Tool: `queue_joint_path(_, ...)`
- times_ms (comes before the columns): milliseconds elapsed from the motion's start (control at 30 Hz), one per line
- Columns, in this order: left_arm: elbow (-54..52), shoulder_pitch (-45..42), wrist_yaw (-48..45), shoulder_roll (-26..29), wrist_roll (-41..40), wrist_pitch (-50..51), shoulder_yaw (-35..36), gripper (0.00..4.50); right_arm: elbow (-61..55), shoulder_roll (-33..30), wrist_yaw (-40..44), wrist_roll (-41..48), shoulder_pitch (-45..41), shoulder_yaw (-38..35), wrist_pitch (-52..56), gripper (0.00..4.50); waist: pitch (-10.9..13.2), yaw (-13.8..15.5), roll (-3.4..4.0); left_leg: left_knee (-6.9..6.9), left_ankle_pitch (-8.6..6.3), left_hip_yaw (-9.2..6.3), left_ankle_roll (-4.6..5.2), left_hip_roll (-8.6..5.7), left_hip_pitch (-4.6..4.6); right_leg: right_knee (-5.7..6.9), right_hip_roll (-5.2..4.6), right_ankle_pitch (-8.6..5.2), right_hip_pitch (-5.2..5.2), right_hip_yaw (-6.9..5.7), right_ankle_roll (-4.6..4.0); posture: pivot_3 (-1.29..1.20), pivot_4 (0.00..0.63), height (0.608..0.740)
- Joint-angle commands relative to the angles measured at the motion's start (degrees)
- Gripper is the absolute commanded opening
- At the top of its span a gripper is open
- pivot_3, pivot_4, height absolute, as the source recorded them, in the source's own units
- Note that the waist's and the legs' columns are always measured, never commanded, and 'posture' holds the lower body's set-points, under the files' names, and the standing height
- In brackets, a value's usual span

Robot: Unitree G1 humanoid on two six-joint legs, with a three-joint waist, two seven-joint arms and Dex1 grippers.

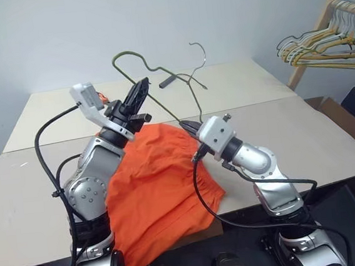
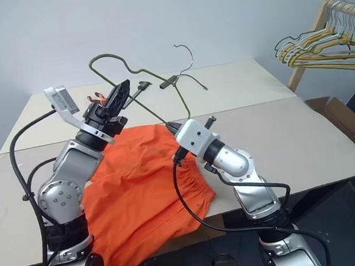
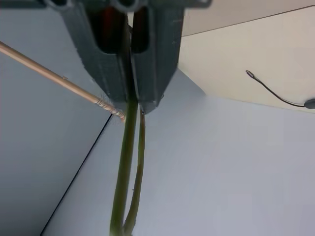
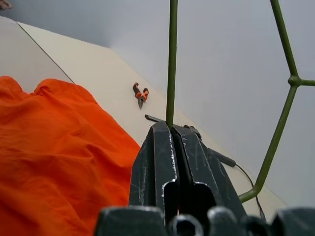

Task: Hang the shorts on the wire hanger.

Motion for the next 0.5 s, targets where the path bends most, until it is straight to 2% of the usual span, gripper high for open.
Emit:
queue_joint_path(33,-0.66,-0.44,0.13,-0.84,1.50,-1.52,-0.90,0.03,-0.69,0.08,-1.74,-2.08,-0.96,0.60,-4.69,0.00,0.00,-0.01,0.00,0.00,0.00,0.00,0.00,0.00,-0.01,0.00,0.00,0.00,-0.01,0.00,0.00,-0.10,0.000,0.740)
queue_joint_path(67,-0.75,-0.48,0.37,-0.94,2.07,-1.67,-0.95,0.03,-0.51,-0.35,-1.55,-2.82,-1.01,1.01,-5.24,0.00,-0.01,-0.01,0.00,0.00,0.00,0.00,0.01,-0.01,-0.01,0.00,0.00,0.00,-0.01,0.00,0.00,-0.10,0.000,0.740)
queue_joint_path(200,-1.34,-0.65,-1.56,-0.55,6.13,-4.48,-2.02,0.00,0.03,-1.82,-0.08,-4.37,-1.34,2.56,-6.44,1.07,-0.01,-0.01,-0.01,0.00,0.00,0.00,0.01,0.00,-0.01,-0.02,0.00,0.00,-0.01,0.00,0.00,-0.09,0.000,0.740)
queue_joint_path(333,-0.69,-0.94,-3.82,0.18,7.41,-6.02,-1.58,0.00,0.28,-1.74,0.80,-2.76,-1.81,2.03,-6.87,2.50,-0.01,-0.01,-0.01,0.00,-0.01,0.00,0.02,0.01,-0.01,-0.02,0.00,0.00,0.00,-0.01,0.00,-0.10,0.000,0.740)
queue_joint_path(500,-0.07,-0.64,-11.58,6.24,8.58,-7.21,0.07,0.00,-6.13,-3.15,11.88,16.29,-1.86,-4.30,8.67,4.24,-0.01,-0.09,-0.01,0.00,-0.04,-0.01,0.09,0.03,-0.01,-0.02,0.01,0.00,-0.01,-0.02,0.00,-0.10,0.000,0.740)
